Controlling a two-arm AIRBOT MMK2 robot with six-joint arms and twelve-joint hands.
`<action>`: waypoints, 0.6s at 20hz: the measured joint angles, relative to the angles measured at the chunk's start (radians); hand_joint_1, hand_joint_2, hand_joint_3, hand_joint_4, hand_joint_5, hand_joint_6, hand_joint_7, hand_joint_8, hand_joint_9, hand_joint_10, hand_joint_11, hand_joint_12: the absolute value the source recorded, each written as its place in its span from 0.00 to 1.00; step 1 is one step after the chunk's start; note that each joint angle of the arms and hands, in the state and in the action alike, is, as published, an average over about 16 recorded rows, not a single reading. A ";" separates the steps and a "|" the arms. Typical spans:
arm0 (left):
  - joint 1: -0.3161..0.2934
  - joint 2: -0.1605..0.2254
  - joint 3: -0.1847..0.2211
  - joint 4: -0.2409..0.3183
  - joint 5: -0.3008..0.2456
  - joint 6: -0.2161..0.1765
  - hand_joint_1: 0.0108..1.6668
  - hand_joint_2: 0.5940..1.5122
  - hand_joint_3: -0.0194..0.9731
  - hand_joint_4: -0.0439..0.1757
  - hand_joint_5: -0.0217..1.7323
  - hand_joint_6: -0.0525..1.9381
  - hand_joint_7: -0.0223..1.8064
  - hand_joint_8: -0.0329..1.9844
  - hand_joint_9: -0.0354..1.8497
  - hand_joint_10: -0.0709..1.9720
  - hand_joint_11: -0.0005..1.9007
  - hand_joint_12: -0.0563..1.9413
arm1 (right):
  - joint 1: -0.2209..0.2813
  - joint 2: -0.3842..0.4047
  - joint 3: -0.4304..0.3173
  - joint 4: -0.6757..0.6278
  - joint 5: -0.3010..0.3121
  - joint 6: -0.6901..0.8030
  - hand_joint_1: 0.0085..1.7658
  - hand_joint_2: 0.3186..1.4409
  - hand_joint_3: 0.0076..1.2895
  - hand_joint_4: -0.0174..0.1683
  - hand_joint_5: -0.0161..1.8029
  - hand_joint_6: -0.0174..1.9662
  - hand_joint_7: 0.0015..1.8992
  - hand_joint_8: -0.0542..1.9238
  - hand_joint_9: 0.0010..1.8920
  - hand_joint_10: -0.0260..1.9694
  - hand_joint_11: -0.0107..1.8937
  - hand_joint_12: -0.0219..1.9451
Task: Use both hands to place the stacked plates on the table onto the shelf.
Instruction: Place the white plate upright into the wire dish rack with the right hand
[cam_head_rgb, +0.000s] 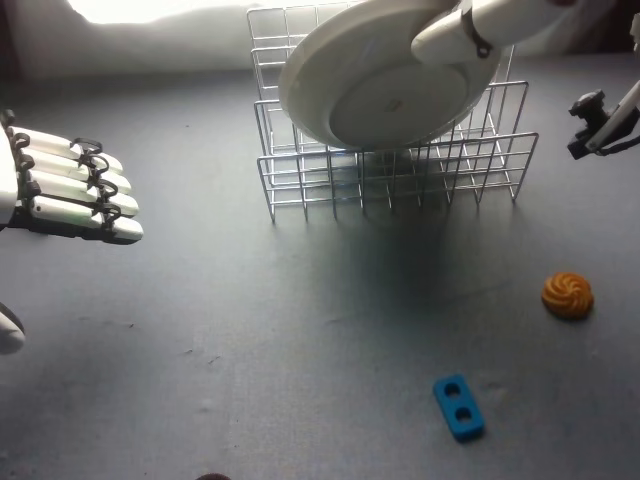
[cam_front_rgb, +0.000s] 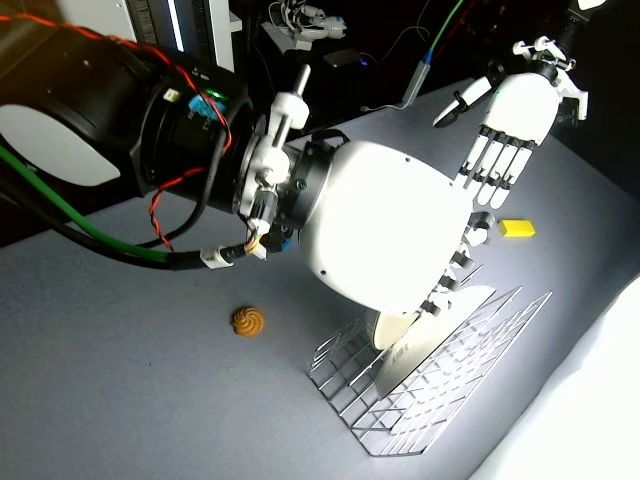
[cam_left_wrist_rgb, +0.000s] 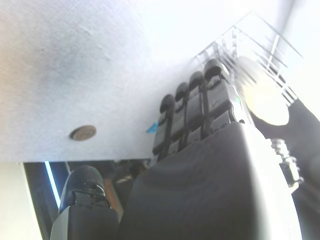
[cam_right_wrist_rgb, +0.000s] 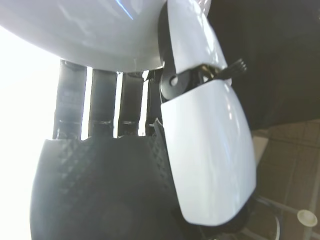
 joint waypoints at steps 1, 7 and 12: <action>0.000 0.000 0.000 0.000 0.000 0.000 0.00 0.53 0.03 0.23 0.05 0.04 0.04 0.02 0.04 0.04 0.01 0.07 | -0.003 -0.007 0.008 0.001 0.000 -0.002 0.77 0.64 0.01 0.04 0.47 0.50 0.51 0.51 0.49 0.65 0.43 0.77; 0.000 0.000 -0.004 0.000 -0.001 0.000 0.00 0.53 0.03 0.23 0.05 0.04 0.05 0.02 0.05 0.04 0.01 0.07 | -0.028 -0.044 0.047 0.002 0.006 -0.016 0.77 0.64 0.01 0.03 0.47 0.50 0.51 0.51 0.49 0.66 0.42 0.78; 0.000 0.000 -0.006 0.000 -0.002 0.000 0.00 0.53 0.03 0.23 0.05 0.04 0.05 0.02 0.05 0.04 0.01 0.07 | -0.055 -0.068 0.066 0.001 0.018 -0.033 0.77 0.64 0.01 0.02 0.46 0.50 0.50 0.53 0.48 0.65 0.42 0.77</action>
